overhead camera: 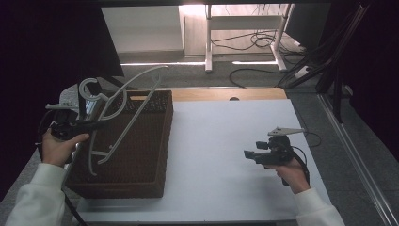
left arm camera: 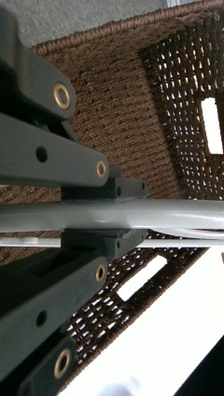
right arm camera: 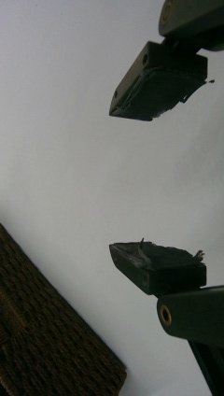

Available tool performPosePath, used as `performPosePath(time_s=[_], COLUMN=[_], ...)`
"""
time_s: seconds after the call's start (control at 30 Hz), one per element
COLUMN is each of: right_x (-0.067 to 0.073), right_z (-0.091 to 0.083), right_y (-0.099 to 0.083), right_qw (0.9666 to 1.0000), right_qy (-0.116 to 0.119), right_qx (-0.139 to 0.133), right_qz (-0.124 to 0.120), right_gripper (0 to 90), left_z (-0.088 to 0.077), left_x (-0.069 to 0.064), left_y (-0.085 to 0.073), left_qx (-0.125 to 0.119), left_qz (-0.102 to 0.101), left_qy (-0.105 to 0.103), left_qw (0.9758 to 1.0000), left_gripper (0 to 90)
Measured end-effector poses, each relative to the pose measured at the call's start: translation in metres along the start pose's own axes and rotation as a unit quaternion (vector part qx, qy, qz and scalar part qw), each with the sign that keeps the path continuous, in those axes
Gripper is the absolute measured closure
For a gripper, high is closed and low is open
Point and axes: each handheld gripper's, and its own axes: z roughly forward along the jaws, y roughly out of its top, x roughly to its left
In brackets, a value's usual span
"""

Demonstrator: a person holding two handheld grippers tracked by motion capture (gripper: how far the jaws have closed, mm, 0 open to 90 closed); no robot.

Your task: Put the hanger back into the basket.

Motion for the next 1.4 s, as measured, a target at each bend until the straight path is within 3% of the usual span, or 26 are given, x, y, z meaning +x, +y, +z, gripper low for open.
performPosePath(time_s=[0.53, 0.77, 0.9, 1.1, 1.23, 1.27, 1.33, 1.4], right_x=[-0.001, 0.000, 0.000, -0.001, -0.001, -0.001, -0.001, -0.001], right_z=[0.001, 0.001, 0.001, 0.001, 0.002, 0.002, 0.002, 0.002], right_y=[0.000, -0.001, -0.001, -0.001, -0.001, -0.001, -0.001, -0.001], right_qw=[1.0000, 1.0000, 1.0000, 1.0000, 1.0000, 1.0000, 1.0000, 1.0000], right_qy=[0.000, 0.000, -0.001, -0.001, 0.000, 0.000, 0.000, -0.001], right_qx=[0.001, 0.002, 0.003, 0.004, 0.003, 0.004, 0.004, 0.004], right_qz=[-0.001, -0.002, -0.001, 0.000, -0.001, -0.001, -0.001, -0.001], right_gripper=[28.9, 28.9, 28.9, 28.8, 28.8, 28.8, 28.8, 28.8], left_z=[-0.002, 0.008, 0.012, 0.019, 0.024, 0.025, 0.026, 0.025], left_x=[0.014, 0.018, 0.020, 0.017, 0.017, 0.018, 0.017, 0.017], left_y=[-0.013, -0.021, -0.024, -0.028, -0.030, -0.030, -0.032, -0.032], left_qx=[0.023, 0.052, 0.056, 0.073, 0.081, 0.084, 0.079, 0.074], left_qz=[0.018, 0.024, 0.024, 0.045, 0.042, 0.040, 0.049, 0.047], left_qy=[0.024, 0.040, 0.036, 0.033, 0.032, 0.028, 0.038, 0.044], left_qw=[0.9993, 0.9976, 0.9975, 0.9958, 0.9953, 0.9953, 0.9949, 0.9951], left_gripper=[79.7, 79.7, 79.6, 79.6, 79.3, 78.7, 67.3, 61.9])
